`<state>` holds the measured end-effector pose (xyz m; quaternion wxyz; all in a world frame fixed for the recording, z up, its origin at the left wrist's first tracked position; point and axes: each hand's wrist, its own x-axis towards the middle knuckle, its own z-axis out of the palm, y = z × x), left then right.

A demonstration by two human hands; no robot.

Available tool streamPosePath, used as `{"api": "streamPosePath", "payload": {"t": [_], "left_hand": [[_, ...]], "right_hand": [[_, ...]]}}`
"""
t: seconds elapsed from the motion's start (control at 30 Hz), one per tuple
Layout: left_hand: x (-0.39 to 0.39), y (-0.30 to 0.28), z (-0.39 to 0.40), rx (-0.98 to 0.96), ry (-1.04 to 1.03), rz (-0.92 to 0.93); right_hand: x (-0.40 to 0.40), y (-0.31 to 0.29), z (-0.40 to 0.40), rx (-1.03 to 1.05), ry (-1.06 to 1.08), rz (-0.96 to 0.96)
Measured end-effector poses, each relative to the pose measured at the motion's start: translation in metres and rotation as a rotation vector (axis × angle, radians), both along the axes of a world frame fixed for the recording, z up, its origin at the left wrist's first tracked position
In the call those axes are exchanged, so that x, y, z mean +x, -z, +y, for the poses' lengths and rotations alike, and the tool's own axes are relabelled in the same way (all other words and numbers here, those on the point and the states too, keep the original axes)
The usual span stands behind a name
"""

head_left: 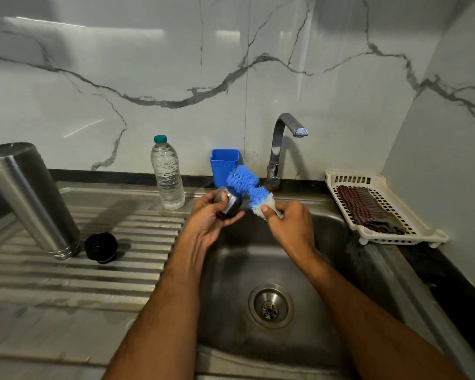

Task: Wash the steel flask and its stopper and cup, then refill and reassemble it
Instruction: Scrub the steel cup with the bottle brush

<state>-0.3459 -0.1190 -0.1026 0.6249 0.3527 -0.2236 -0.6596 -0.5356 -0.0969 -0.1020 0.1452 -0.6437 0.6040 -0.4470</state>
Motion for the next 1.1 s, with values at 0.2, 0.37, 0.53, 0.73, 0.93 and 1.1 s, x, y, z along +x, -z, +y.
{"api": "streamPosePath", "payload": {"t": [0.2,0.37,0.53,0.73,0.93,1.1], "left_hand": [[0.005,0.002,-0.003,-0.024,-0.150,-0.008],[0.000,-0.001,-0.001,-0.018,-0.089,-0.064],[-0.013,0.001,0.004,-0.020,-0.058,-0.178],[0.000,0.002,-0.001,-0.012,-0.168,-0.055],[-0.008,0.000,0.002,0.021,-0.035,-0.164],[-0.005,0.002,0.001,0.034,-0.094,-0.161]], "right_hand": [[0.006,0.001,0.010,-0.033,-0.074,0.080],[0.000,-0.001,0.006,0.023,-0.024,0.094],[0.004,-0.004,0.010,0.019,-0.052,0.081],[0.008,-0.003,0.013,0.023,-0.064,0.095],[0.002,-0.003,0.007,0.071,-0.004,0.127],[0.002,-0.011,0.010,0.072,-0.014,0.208]]}}
